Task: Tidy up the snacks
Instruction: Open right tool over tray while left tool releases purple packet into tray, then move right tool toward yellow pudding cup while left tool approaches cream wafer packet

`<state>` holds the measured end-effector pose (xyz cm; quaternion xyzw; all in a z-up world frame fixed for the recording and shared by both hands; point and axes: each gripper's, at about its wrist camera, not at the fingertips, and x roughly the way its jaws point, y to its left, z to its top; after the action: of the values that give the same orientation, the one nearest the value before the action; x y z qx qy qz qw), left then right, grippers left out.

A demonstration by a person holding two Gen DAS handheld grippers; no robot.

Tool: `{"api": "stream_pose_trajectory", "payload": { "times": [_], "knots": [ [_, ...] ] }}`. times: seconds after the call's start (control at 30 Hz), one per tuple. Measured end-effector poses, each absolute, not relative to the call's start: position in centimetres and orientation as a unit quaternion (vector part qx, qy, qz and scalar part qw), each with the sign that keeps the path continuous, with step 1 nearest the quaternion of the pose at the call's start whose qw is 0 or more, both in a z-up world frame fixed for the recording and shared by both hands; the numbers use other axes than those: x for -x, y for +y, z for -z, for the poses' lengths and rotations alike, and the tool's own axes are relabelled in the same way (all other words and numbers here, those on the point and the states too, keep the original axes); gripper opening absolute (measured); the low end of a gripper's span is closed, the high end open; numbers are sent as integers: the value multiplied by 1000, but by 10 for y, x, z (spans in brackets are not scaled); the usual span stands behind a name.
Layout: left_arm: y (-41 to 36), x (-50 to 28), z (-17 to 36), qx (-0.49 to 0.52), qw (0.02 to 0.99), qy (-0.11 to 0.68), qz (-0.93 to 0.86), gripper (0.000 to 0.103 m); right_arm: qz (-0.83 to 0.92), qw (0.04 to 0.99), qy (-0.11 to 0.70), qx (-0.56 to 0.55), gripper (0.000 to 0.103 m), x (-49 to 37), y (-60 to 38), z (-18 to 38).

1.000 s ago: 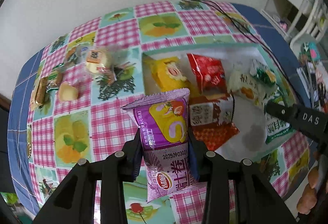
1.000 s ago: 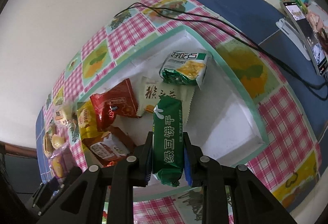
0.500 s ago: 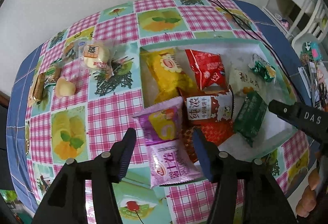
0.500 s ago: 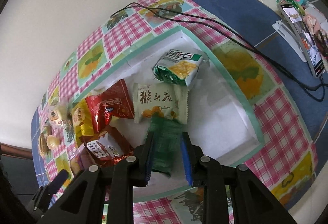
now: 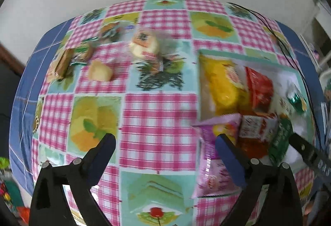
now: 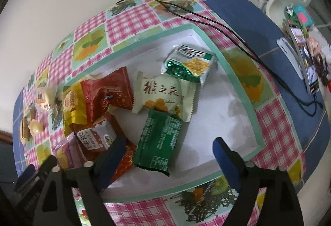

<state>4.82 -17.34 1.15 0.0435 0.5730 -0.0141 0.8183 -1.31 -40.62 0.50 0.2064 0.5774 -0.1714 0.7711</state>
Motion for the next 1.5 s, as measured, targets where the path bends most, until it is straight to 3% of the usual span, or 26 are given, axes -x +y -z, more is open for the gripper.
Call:
{"api": "stream_pose_trajectory", "payload": {
  "times": [0.17, 0.87, 1.5],
  "knots": [
    [-155, -53, -14, -21, 821, 570, 4, 98, 168, 786, 566, -184, 103, 9, -393, -16],
    [-110, -65, -21, 24, 828, 561, -13, 100, 159, 808, 555, -119, 103, -2, -356, -25],
    [-43, -90, -30, -63, 858, 505, -61, 100, 137, 825, 538, -104, 103, -23, -305, -19]
  ]
}}
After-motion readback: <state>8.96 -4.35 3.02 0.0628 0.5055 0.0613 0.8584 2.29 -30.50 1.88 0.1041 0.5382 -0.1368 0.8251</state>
